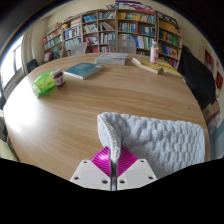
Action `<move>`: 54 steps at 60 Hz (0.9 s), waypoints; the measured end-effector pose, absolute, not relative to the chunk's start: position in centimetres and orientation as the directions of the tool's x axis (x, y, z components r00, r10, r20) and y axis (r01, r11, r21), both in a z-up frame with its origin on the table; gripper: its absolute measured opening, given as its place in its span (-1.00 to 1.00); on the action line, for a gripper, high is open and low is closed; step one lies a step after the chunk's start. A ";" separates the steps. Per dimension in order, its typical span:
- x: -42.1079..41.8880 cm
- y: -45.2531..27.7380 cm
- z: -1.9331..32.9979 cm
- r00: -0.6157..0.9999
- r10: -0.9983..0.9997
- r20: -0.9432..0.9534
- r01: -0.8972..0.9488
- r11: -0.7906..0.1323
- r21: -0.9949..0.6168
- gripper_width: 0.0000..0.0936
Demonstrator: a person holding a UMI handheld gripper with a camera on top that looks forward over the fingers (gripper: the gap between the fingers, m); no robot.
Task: Fold towel
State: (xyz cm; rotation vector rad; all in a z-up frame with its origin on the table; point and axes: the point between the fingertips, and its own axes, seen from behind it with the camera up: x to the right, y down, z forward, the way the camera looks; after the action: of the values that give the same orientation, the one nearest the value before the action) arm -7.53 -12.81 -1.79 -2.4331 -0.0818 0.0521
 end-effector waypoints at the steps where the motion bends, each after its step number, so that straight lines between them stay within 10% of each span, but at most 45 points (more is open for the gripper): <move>1: -7.8 -12.9 -1.7 0.997 0.065 -0.032 0.029 -0.762 -0.647 -0.90; 21: 1.2 -13.4 10.4 0.971 -0.028 -0.239 -0.190 -0.699 -0.689 -0.91; 50: 17.8 -16.9 0.5 0.944 -0.300 -0.141 -0.326 -0.767 -0.553 -0.89; 54: 18.1 -17.3 0.8 0.934 -0.322 -0.154 -0.352 -0.758 -0.550 -0.65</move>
State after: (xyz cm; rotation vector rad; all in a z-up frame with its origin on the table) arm 18.15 -17.29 0.76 -2.4901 0.4771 0.0669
